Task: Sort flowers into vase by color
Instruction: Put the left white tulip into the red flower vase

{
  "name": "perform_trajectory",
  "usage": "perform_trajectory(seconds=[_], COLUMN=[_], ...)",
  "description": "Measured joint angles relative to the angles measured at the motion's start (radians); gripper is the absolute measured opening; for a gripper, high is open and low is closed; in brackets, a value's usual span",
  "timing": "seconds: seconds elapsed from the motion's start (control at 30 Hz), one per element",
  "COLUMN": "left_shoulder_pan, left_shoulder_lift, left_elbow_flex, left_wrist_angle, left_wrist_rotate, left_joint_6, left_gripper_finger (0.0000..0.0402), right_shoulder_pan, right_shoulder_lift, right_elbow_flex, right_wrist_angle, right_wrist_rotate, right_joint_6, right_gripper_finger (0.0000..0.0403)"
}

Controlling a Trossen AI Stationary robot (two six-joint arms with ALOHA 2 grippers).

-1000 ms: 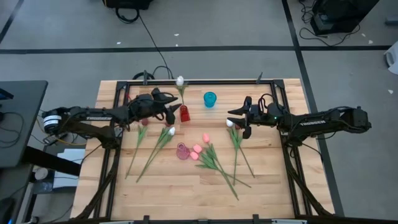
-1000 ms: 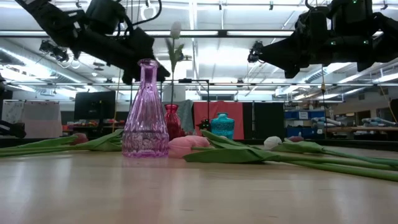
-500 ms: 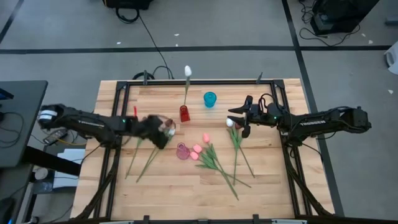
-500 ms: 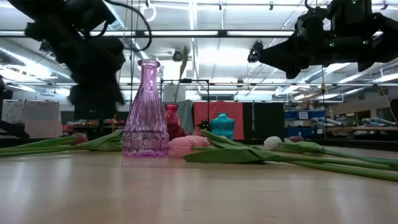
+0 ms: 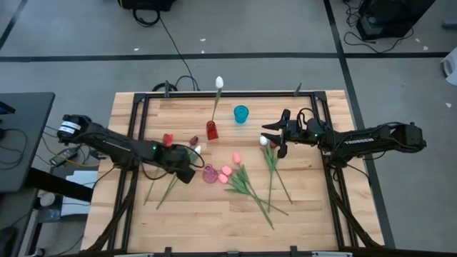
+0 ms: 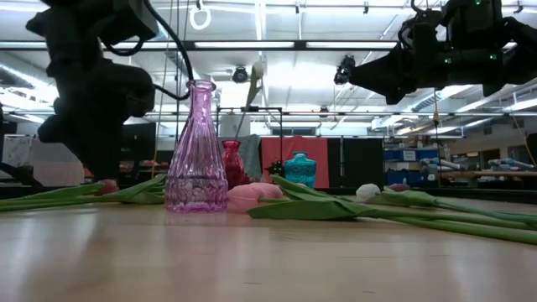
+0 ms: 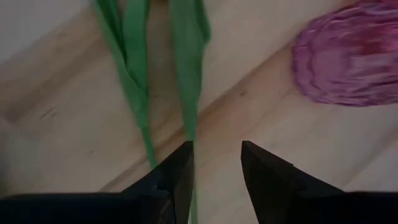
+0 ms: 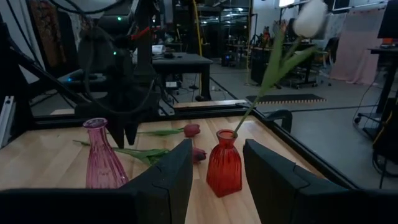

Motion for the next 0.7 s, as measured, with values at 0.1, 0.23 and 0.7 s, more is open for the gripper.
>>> perform_trajectory(seconds=[0.1, 0.23, 0.7], left_shoulder_pan=[0.000, 0.000, 0.002], left_shoulder_lift=[0.048, 0.119, 0.235], left_elbow_flex=[0.032, 0.036, 0.055], left_wrist_angle=[-0.044, -0.042, -0.036], left_wrist_rotate=[-0.002, -0.001, -0.036], left_joint_6=[-0.001, -0.001, 0.026], left_gripper_finger=[0.0136, 0.0136, 0.0067], right_shoulder_pan=[0.000, 0.000, 0.000], right_shoulder_lift=[0.000, 0.000, 0.000], right_elbow_flex=[0.000, 0.000, 0.000], right_wrist_angle=[0.000, 0.004, 0.007], right_wrist_rotate=[0.000, 0.000, -0.003], right_joint_6=[-0.001, -0.001, 0.004], right_gripper_finger=[0.0154, 0.0154, 0.0154])
